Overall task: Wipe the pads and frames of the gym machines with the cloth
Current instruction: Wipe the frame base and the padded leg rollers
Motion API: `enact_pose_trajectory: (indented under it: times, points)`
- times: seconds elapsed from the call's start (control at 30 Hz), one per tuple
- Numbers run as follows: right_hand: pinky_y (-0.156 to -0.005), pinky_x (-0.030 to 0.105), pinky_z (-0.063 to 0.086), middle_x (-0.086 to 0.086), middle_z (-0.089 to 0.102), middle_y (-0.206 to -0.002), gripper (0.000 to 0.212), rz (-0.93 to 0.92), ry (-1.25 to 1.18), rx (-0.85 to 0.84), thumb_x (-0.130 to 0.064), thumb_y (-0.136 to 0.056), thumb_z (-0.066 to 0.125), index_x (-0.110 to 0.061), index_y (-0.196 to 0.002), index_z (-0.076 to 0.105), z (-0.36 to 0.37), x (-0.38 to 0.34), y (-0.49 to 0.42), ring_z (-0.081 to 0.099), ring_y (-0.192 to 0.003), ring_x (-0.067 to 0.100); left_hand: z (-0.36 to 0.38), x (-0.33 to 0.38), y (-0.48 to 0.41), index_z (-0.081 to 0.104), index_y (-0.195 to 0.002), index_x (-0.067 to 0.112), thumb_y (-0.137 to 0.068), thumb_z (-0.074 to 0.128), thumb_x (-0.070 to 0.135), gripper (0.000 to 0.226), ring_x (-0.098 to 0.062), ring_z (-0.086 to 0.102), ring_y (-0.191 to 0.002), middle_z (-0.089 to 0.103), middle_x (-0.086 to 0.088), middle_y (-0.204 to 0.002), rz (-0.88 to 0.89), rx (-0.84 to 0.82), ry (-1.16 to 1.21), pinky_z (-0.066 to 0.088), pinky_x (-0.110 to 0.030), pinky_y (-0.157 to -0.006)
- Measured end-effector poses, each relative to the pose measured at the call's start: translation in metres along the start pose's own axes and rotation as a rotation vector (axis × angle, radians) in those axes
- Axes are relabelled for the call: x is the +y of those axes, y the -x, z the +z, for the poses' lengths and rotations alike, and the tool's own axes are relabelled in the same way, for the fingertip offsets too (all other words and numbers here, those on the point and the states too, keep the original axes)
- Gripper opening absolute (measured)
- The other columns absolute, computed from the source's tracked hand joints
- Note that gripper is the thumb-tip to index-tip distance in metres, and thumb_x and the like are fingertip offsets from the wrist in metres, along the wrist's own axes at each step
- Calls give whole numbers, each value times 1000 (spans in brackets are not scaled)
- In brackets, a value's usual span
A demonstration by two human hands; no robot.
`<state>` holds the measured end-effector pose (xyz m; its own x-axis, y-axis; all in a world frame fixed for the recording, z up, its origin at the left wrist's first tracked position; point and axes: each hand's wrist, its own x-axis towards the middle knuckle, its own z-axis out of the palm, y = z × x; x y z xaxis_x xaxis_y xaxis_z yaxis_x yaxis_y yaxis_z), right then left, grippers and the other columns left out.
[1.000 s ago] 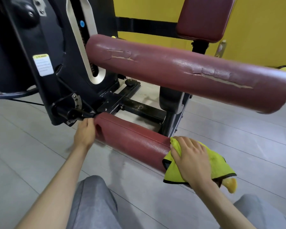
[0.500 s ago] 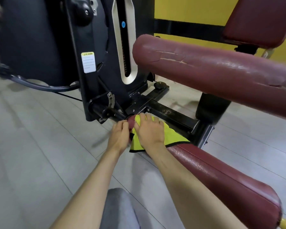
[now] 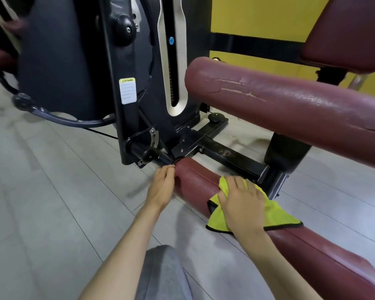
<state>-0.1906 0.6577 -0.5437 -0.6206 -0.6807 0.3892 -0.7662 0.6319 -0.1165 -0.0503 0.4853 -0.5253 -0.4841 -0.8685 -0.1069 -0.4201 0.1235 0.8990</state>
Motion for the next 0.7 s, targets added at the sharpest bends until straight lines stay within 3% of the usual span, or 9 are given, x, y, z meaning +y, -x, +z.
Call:
enact_pose_trajectory:
  times: [0.13,0.2,0.3,0.43,0.6,0.7]
  points:
    - [-73,46,50,8,66,-96,29,-13,12,-43,-38,-93,61,-14,-109,64,25,-55,-44,64,-88,37,0,-1,-3,63,-114,51,-96,30,54,37,-4,51,-121,54,21,-122,-50,-23,101,38,-39,-112]
    - [-70,45,48,10,65,-91,29,0,-23,-37,-39,-91,64,-12,-103,63,36,-88,-67,63,-83,37,1,-5,-7,64,-116,49,-91,32,59,42,-7,56,-121,59,16,-125,-73,-28,170,42,-42,-112]
    - [-75,46,47,9,65,-102,32,-3,-64,-84,-41,-96,52,-13,-108,63,47,-132,-96,62,-92,38,1,-11,-13,65,-117,52,-83,30,68,51,-18,62,-116,64,6,-127,-93,-39,240,55,-49,-96]
    - [-79,48,47,10,63,-109,33,-22,-98,-117,-39,-98,48,-13,-113,62,51,-146,-112,61,-98,39,0,-17,-20,63,-122,42,-78,28,69,62,-19,58,-108,64,-6,-130,-115,-35,250,50,-38,-87]
    - [-86,49,46,11,60,-124,35,-29,-137,-173,-37,-101,45,-13,-125,55,46,-139,-111,57,-112,41,2,-9,-17,64,-111,45,-85,26,71,52,-32,58,-115,63,-11,-121,-80,-71,145,46,-56,-104]
    - [-85,47,47,9,57,-132,34,-75,-136,-230,-35,-104,46,-15,-131,51,36,-130,-104,54,-120,40,-2,-6,-13,65,-108,49,-87,24,68,50,-18,58,-118,63,0,-123,-69,-65,108,45,-50,-109]
